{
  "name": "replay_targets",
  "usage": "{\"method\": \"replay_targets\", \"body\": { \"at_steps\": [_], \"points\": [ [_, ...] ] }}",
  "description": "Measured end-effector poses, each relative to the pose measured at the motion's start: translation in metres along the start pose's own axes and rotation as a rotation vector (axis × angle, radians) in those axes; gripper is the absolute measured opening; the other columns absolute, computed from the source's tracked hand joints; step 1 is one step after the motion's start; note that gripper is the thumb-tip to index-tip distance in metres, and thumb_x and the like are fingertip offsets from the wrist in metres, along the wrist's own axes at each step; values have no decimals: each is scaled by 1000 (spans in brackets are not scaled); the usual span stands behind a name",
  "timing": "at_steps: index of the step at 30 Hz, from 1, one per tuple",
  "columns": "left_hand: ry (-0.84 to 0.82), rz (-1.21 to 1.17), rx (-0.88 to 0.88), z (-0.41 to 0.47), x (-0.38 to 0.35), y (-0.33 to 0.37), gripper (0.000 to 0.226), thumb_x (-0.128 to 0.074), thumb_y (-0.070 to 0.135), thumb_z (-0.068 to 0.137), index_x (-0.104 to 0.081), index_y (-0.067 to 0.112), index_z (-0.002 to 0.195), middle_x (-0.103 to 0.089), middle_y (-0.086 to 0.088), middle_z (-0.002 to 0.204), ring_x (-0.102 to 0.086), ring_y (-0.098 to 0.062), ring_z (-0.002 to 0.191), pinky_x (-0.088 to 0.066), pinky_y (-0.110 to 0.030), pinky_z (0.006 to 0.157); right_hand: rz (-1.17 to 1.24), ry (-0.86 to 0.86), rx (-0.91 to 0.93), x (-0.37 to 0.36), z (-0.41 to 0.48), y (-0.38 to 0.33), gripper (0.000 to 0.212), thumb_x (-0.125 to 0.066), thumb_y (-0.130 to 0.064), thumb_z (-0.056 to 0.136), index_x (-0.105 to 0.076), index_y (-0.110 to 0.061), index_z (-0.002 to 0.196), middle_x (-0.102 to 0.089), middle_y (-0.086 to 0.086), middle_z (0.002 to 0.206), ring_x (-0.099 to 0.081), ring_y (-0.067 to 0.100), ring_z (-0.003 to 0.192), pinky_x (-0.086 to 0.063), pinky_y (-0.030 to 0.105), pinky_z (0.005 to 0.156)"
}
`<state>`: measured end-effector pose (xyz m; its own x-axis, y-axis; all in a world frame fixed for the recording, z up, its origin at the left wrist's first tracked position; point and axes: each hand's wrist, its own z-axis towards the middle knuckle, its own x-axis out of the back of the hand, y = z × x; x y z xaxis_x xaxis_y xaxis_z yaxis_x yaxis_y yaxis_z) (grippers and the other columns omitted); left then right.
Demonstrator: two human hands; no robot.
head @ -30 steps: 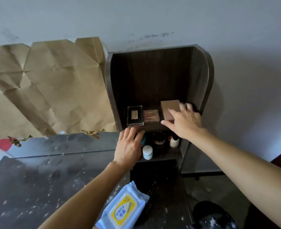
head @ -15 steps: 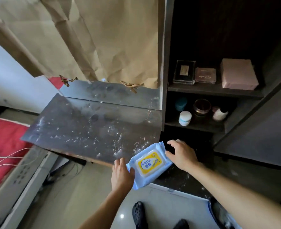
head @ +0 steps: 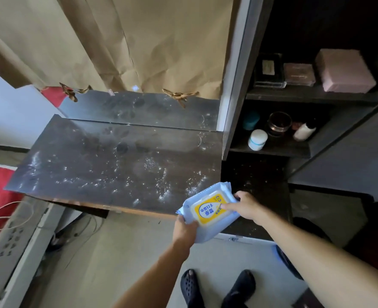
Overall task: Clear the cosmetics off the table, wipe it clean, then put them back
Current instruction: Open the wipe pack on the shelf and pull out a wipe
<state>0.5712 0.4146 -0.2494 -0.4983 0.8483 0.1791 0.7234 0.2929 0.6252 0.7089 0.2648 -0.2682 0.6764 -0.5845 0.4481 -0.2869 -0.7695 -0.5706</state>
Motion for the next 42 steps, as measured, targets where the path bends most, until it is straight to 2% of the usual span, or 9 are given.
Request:
{"method": "replay_targets", "body": {
  "at_steps": [5, 11, 17, 21, 27, 30, 33, 38, 42],
  "points": [
    [-102, 67, -120, -10, 20, 16, 22, -53, 7, 76, -53, 8, 98, -64, -13, 100, -60, -20, 79, -51, -32, 68, 182, 39, -35, 7, -41, -2, 54, -82, -41, 64, -57, -11, 100, -63, 5, 98, -57, 16, 83, -45, 30, 68],
    [-221, 72, -377, -53, 14, 79, 12, -55, -3, 84, -52, 3, 94, -60, -5, 80, -55, -12, 64, -43, -15, 44, 478, 240, 102, 64, -110, -28, 40, -79, -40, 71, -61, -14, 95, -70, 4, 88, -66, 16, 75, -51, 26, 54],
    [-352, -57, -598, -107, -26, 156, 18, -66, -4, 80, -52, -1, 92, -65, -15, 85, -62, -23, 74, -54, -37, 60, 909, 453, 379, 154, -163, -68, 22, -75, -18, 75, -67, -19, 96, -69, 5, 88, -67, 16, 73, -53, 30, 61],
    [-425, -136, -717, -136, -58, 201, 26, -69, 0, 79, -55, -4, 100, -69, -17, 94, -67, -22, 81, -57, -31, 64, 1161, 387, 514, 199, -182, -103, 37, -72, -27, 78, -65, -18, 113, -67, 14, 110, -64, 29, 98, -45, 38, 81],
    [-471, -39, -811, -145, -85, 240, 31, -76, 18, 72, -62, 4, 96, -71, -16, 94, -69, -31, 90, -57, -48, 82, 912, 360, 529, 256, -180, -162, 38, -76, -8, 74, -64, -15, 109, -73, 12, 101, -71, 28, 87, -57, 48, 77],
    [-476, 78, -852, -140, -88, 250, 28, -77, 23, 77, -63, 6, 95, -69, -6, 87, -66, -17, 81, -56, -40, 74, 746, 262, 526, 301, -167, -188, 45, -75, -4, 74, -61, -11, 116, -71, 16, 104, -71, 30, 86, -58, 43, 71],
    [-319, 139, -892, -126, -83, 251, 20, -75, 23, 78, -64, 14, 90, -65, 0, 80, -60, -12, 71, -51, -32, 63, 435, 129, 513, 342, -151, -215, 42, -75, -7, 75, -62, -5, 115, -70, 18, 106, -70, 31, 90, -58, 42, 75],
    [-38, 289, -896, -102, -66, 241, 13, -72, 17, 79, -62, 21, 85, -65, 2, 76, -56, -11, 62, -49, -34, 65, -91, -78, 406, 366, -122, -254, 40, -77, -13, 75, -61, -9, 111, -71, 16, 103, -70, 32, 91, -57, 47, 79],
    [116, 393, -953, -104, -64, 238, 12, -70, 14, 80, -61, 22, 84, -65, 5, 74, -59, -8, 64, -47, -20, 65, -372, -119, 342, 357, -102, -267, 43, -78, -20, 76, -62, -17, 116, -73, 11, 101, -70, 30, 90, -58, 45, 77]
  ]
}}
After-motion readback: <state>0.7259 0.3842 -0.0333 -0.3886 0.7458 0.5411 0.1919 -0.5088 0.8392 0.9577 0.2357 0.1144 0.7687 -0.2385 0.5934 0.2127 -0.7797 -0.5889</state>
